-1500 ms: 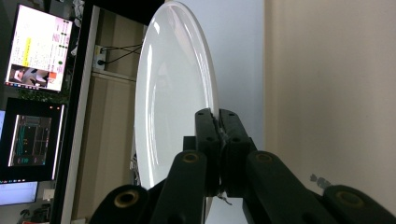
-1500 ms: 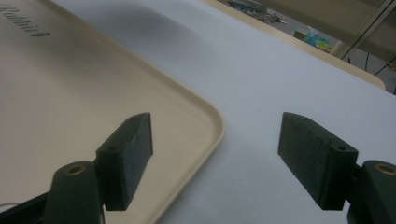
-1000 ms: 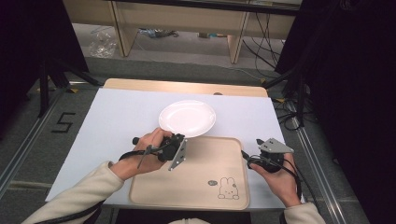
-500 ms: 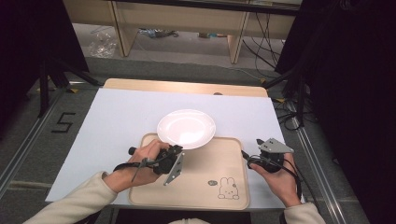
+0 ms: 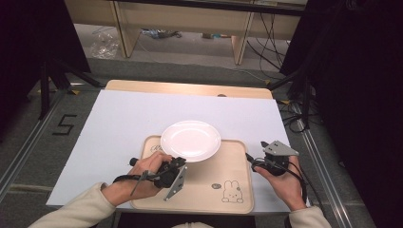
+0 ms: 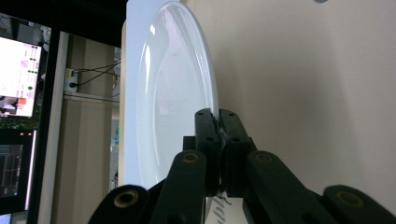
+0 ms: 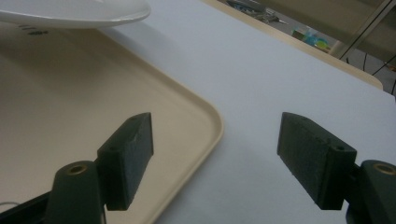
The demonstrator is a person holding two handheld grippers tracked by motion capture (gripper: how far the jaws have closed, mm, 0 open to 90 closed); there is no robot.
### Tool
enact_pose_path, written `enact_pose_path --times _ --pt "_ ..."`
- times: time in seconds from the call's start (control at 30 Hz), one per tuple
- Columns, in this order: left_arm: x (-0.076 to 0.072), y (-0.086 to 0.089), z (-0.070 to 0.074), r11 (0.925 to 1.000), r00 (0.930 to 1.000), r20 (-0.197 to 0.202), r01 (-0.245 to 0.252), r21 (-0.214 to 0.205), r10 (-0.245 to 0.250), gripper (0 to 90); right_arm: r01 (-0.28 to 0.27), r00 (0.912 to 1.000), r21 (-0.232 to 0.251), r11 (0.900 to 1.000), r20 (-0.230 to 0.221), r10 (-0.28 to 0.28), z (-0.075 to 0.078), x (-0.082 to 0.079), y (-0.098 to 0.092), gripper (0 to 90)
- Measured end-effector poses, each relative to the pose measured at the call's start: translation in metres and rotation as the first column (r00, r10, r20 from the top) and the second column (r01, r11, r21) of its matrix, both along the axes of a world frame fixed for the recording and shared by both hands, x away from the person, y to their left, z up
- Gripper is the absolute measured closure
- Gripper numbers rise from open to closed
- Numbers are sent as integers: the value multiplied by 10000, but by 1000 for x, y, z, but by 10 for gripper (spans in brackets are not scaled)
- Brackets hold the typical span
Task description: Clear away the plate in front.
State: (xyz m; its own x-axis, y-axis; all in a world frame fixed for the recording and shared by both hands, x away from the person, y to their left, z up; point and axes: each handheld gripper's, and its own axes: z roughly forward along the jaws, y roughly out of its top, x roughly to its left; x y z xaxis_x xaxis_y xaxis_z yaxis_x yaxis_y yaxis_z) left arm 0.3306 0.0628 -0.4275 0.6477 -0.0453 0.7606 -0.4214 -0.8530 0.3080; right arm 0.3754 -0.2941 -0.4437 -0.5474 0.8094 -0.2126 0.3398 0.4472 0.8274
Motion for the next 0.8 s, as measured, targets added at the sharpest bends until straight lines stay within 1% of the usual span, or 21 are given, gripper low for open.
enact_pose_path --times 0.07,0.17,0.2,0.3,0.43,0.57,0.67,0.73,0.77,0.8 --pt "-2 0 -1 10000 10000 -58 40 -24 -40 880 -6 10000 1 10000 -2 6 0 0 0 278" --pt "-4 0 -3 10000 9999 -119 62 66 -61 880 -4 10000 -2 10000 6 4 0 0 0 278" --pt "-5 0 -4 10000 9999 -137 78 3 -78 879 -2 10000 -3 10000 8 2 0 0 0 279" --pt "-6 0 -5 9999 9997 -208 105 43 -104 879 -7 10000 -9 10000 7 7 0 0 0 279" --pt "-6 0 -6 9998 9986 -487 184 27 -183 875 -6 10000 -3 10000 3 6 0 0 0 279" --pt "-5 1 -8 9997 9982 -558 229 -47 -231 872 -4 10000 3 10000 3 4 0 0 0 279" --pt "-4 2 -7 9997 9972 -708 220 -122 -228 872 -7 10000 20 10000 -9 7 0 0 0 277" --pt "-5 2 -8 9996 9951 -951 268 -117 -278 874 4 10000 26 10000 -20 -4 0 0 0 275" --pt "-5 2 -8 9996 9949 -972 270 -131 -281 873 3 10000 33 10000 -16 -3 0 0 0 275" --pt "-5 3 -8 9997 9938 -1086 231 -125 -243 873 1 10000 36 10000 -19 -1 0 0 0 275"
